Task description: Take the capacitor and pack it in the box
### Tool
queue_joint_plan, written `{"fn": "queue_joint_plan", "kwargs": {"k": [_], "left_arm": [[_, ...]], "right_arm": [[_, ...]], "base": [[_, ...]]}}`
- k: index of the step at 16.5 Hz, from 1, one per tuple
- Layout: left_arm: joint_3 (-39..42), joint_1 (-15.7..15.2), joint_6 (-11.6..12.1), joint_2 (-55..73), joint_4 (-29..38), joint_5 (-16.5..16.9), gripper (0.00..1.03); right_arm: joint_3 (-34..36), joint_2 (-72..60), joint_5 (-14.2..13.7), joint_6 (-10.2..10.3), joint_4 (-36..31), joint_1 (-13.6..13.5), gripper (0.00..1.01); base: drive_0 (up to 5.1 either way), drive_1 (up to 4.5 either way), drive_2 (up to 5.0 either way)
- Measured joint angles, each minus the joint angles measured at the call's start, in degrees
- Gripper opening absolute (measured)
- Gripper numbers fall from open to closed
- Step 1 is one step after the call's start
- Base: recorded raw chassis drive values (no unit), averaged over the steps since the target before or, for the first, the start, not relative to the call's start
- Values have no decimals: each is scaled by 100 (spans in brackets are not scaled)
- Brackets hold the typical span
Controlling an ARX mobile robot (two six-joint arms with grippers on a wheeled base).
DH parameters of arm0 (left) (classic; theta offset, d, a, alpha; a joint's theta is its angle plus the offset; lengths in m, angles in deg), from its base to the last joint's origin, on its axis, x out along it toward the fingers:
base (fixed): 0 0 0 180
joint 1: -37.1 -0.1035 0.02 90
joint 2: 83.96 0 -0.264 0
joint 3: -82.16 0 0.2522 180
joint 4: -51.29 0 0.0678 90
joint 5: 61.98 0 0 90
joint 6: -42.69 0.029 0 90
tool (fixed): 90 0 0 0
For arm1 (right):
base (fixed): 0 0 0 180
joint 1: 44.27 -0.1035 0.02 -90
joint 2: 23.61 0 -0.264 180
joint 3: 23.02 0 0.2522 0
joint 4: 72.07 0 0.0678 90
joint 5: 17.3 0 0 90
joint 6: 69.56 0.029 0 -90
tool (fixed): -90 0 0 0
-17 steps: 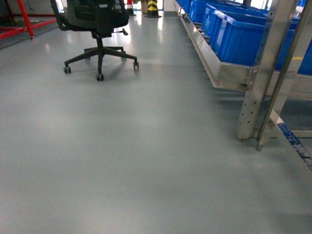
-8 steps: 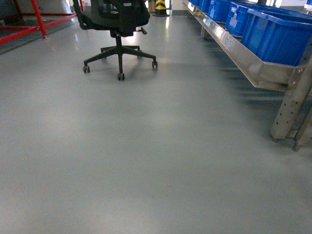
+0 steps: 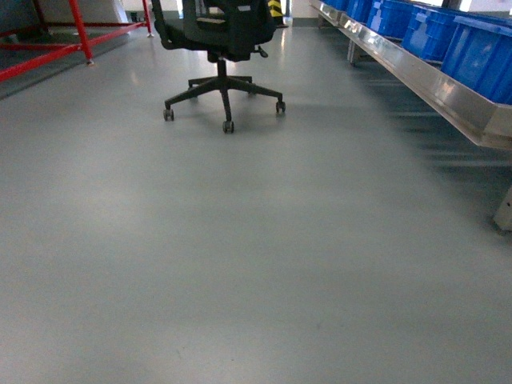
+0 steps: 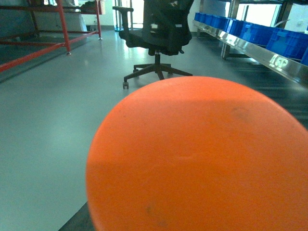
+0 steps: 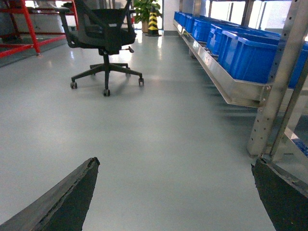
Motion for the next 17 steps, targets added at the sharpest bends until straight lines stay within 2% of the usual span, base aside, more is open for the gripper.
{"fn": "queue_joint_plan", "kwargs": {"k": [17], "left_arm": [[0, 0, 0, 0, 11, 0, 44]], "right_arm": [[0, 0, -2, 2, -2, 0, 98]], "base": [[-495, 251, 251]]}}
